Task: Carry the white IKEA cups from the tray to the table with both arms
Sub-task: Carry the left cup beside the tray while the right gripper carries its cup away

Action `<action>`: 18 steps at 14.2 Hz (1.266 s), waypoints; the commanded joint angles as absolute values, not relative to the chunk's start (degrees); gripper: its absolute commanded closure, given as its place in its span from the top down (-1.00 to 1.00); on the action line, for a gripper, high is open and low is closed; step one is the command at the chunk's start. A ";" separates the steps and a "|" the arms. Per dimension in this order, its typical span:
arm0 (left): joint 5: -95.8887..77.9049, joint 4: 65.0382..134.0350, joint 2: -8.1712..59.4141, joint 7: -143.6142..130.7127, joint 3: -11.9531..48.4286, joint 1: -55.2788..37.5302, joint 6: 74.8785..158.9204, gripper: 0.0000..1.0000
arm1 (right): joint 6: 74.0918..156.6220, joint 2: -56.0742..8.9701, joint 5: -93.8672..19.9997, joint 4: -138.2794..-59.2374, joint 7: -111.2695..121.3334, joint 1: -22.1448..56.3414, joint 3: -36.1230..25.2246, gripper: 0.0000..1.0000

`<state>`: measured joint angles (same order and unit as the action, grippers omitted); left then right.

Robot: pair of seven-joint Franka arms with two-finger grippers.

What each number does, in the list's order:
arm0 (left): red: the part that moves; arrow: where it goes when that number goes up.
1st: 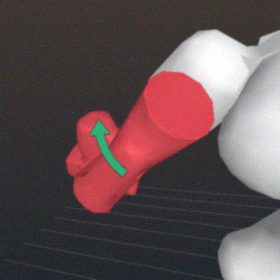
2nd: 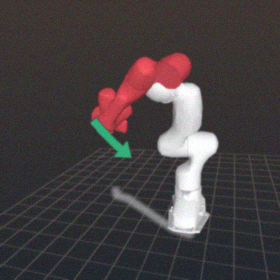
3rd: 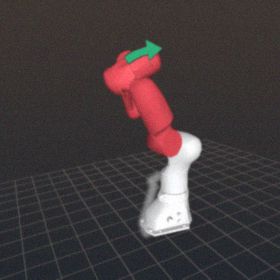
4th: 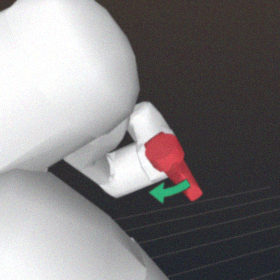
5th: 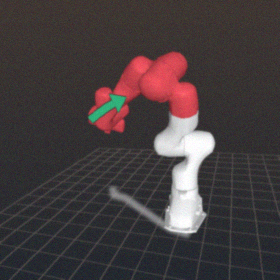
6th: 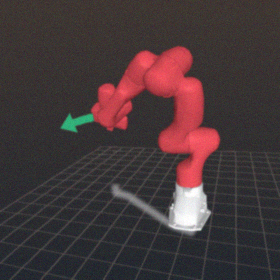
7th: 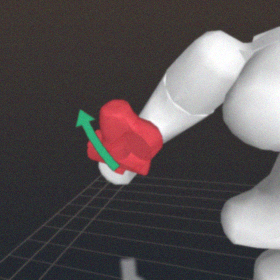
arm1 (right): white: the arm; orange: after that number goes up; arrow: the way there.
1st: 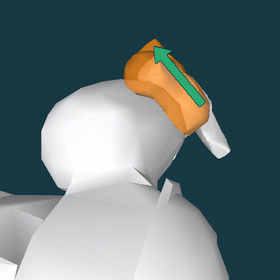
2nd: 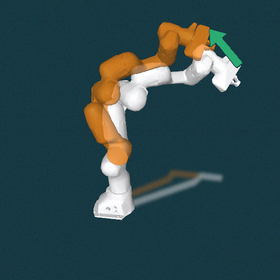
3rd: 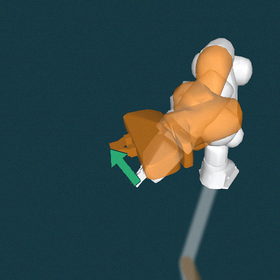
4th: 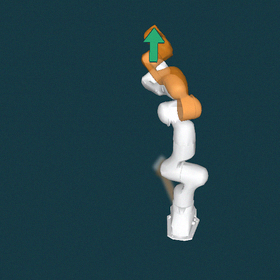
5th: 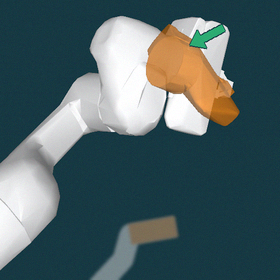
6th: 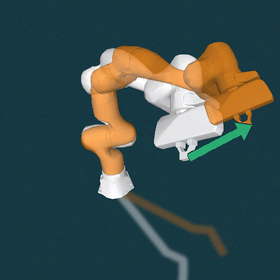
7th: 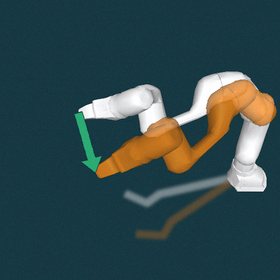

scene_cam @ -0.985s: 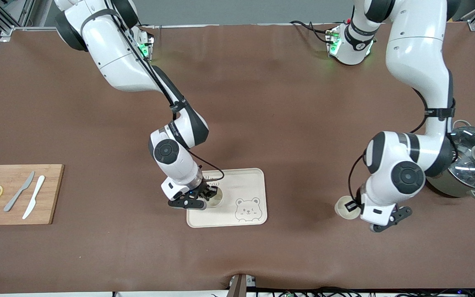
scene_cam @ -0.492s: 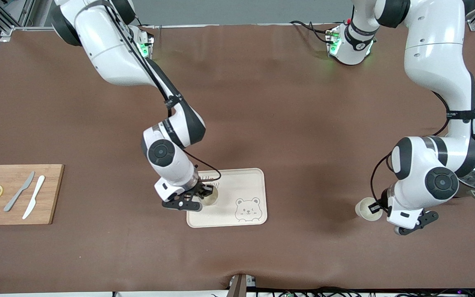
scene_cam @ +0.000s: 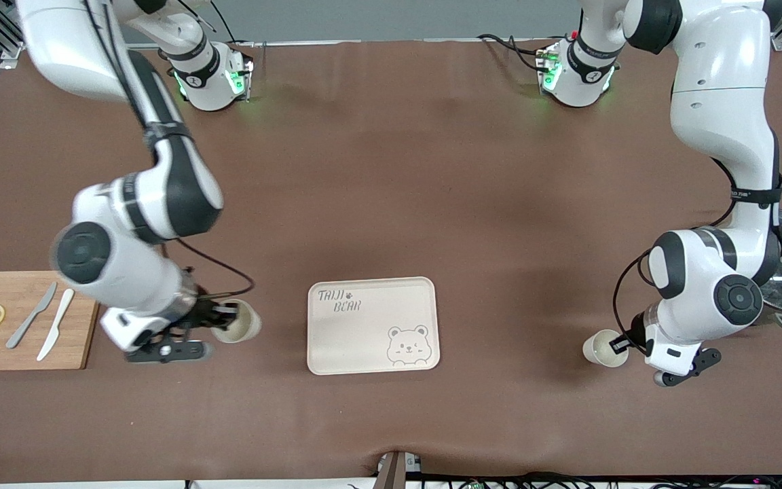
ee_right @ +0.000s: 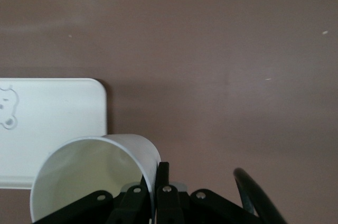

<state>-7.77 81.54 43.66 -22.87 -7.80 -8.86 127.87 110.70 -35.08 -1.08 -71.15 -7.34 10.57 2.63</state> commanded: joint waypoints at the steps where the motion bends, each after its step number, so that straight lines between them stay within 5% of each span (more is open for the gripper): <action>1: -8.79 82.44 43.33 -20.66 -7.38 -8.44 128.50 -1.00 | 110.22 -34.36 -1.23 -72.77 2.34 5.29 3.87 -1.00; 2: -8.79 82.62 43.42 -20.05 -7.38 -8.35 128.50 -1.00 | 109.87 -34.54 -1.23 -72.77 6.20 3.19 3.87 -1.00; 5: -8.79 82.71 43.42 -18.55 -7.38 -7.74 128.50 -0.49 | 110.48 -35.24 -2.89 -73.12 15.62 -1.74 3.87 -1.00; 9: -8.70 82.44 42.81 -18.46 -7.29 -7.47 128.41 0.51 | 113.89 -38.66 -5.80 -73.30 25.13 -5.71 3.69 -1.00; 12: -8.70 82.18 41.41 -18.46 -7.29 -7.64 128.41 0.94 | 117.58 -41.91 -5.54 -74.18 25.75 -5.80 3.52 -1.00; 18: -8.79 82.44 34.38 -14.42 -6.86 -7.29 124.12 1.00 | 125.84 -48.24 -5.45 -75.58 27.95 -6.24 3.52 -1.00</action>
<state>-7.79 80.95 37.99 -17.40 -7.45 -7.83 126.78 123.14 -47.14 -5.26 -74.93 26.41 -5.25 2.77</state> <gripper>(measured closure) 0.000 0.960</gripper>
